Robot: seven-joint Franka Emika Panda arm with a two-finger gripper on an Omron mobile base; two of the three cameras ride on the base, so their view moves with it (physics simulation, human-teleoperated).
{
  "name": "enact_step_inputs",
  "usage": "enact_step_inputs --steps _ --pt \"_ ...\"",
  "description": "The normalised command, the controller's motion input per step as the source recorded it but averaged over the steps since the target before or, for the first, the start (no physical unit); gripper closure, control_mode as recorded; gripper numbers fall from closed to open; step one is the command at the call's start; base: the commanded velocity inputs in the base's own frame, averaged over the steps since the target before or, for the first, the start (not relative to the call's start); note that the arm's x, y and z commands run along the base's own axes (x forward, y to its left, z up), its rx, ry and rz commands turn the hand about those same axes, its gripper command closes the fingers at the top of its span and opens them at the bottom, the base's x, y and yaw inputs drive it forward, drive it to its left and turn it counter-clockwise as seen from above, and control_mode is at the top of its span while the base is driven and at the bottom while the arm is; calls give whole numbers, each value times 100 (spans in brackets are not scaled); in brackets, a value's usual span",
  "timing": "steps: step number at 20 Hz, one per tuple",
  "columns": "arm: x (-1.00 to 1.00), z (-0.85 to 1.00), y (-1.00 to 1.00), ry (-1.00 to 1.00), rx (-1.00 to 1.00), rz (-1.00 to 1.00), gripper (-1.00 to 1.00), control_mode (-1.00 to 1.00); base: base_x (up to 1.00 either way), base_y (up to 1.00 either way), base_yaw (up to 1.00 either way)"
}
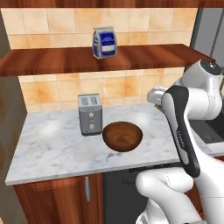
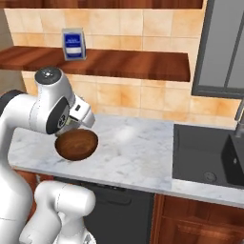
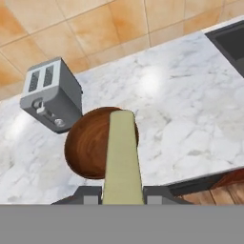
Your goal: Pick the egg and butter from the fridge and place them by the bowl for mixing.
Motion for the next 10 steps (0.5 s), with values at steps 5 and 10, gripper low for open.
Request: enact_step_inputs --steps 5,10 --pt "0 0 0 0 0 0 100 100 52 11 -5" --pt "0 0 0 0 0 0 100 100 6 1 0"
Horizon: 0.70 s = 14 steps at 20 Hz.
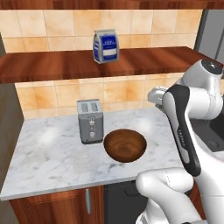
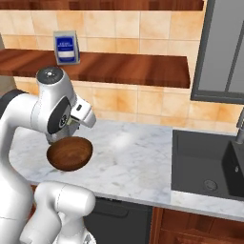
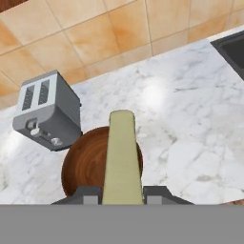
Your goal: Pick the egg and butter from the fridge and place them by the bowl for mixing.
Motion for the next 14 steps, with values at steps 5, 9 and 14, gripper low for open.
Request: enact_step_inputs --steps 5,9,14 --pt "0 0 0 0 0 0 100 100 0 0 0" --pt "0 0 0 0 0 0 100 100 -3 0 0" --pt "0 -13 -32 4 0 0 100 -100 0 0 0"
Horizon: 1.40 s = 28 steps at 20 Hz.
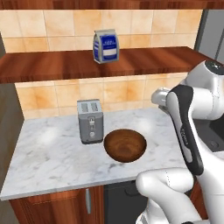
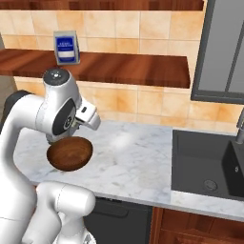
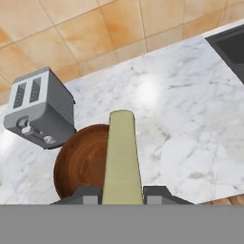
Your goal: Pick the egg and butter from the fridge and place them by the bowl for mixing.
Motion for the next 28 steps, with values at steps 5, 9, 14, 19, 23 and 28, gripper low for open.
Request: enact_step_inputs --steps 5,9,14,19,23,28 --pt "0 -23 -47 0 3 15 100 -100 0 0 0" --pt "0 -40 -35 -1 3 15 100 -100 0 0 0" --pt "8 -47 -34 -1 0 7 100 -100 0 0 0" --pt "23 -52 -23 -1 0 2 100 -100 0 0 0" --pt "41 -48 -2 -1 0 0 100 -100 0 0 0" --pt "54 -40 0 0 0 -2 100 -100 0 0 0"
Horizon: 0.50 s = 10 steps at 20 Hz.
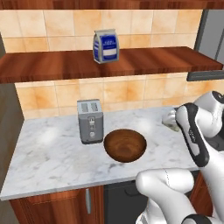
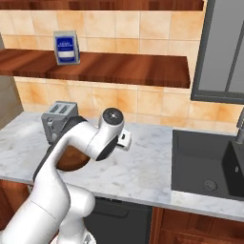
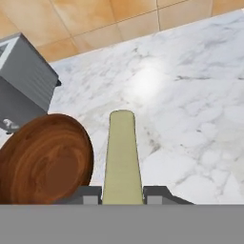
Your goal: Pick the egg and butter from the fridge and place them by the bowl for mixing.
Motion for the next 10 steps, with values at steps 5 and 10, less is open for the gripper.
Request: enact_step_inputs --steps 5,10 --pt "44 -47 2 6 1 -1 100 -100 0 0 0" --pt "37 -33 9 9 3 0 100 -100 0 0 0"
